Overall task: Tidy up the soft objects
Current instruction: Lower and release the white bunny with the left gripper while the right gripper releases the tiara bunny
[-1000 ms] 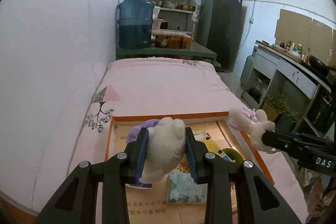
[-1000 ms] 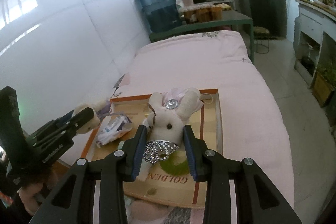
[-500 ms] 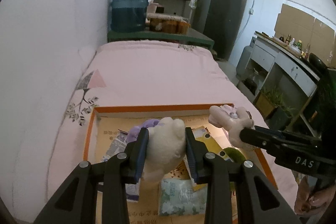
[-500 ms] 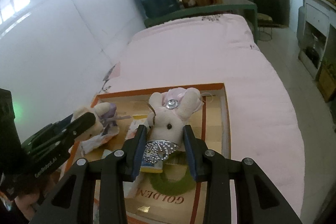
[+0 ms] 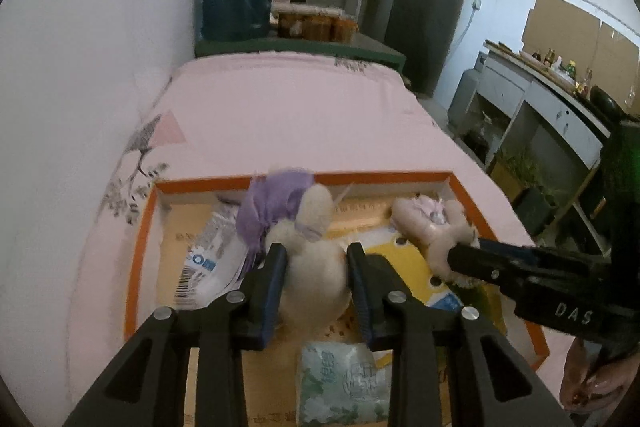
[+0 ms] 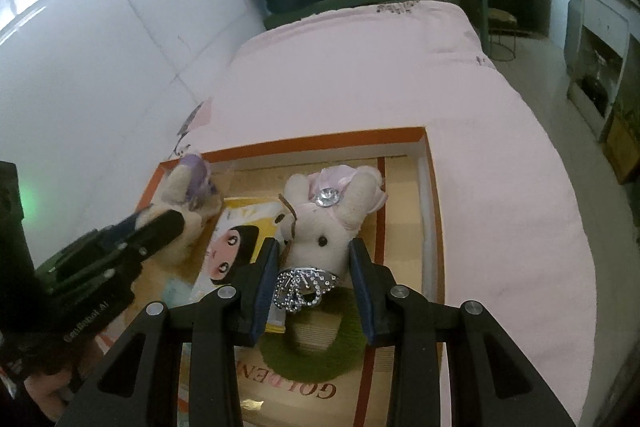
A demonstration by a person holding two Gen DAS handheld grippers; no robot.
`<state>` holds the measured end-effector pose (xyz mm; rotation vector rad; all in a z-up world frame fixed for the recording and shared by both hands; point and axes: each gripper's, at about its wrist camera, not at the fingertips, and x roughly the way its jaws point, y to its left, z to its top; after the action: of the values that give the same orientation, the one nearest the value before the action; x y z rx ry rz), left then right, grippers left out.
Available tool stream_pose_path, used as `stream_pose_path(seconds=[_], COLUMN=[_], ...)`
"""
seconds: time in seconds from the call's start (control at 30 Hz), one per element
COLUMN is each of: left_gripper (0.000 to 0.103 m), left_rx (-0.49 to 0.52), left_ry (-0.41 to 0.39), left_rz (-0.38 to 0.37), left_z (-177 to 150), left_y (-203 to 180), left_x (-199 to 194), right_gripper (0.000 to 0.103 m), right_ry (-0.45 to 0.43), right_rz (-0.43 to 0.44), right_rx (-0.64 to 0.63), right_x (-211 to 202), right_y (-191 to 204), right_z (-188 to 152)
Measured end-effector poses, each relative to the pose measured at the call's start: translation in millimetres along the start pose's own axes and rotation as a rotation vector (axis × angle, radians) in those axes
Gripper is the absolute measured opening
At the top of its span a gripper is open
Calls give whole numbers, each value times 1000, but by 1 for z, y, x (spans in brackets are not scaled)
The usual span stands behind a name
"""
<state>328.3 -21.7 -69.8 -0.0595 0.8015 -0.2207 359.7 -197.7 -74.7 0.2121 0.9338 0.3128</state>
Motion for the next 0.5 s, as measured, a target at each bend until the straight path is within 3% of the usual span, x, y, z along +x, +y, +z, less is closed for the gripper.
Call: stream_pose_path(seconds=[0.33,0.5], left_gripper=[32,49], left_rx=[9,9], left_ry=[4,-15], left_rz=[-39,-70], left_z=[-3,-5], left_y=[3,2], left_x=[1,-8], right_gripper=[43,46], right_ry=[-5,-11], right_rz=[10,-6], right_rx=[2,-1], right_x=[0,-2], right_y=[-4,-2], right_z=[-3,-5])
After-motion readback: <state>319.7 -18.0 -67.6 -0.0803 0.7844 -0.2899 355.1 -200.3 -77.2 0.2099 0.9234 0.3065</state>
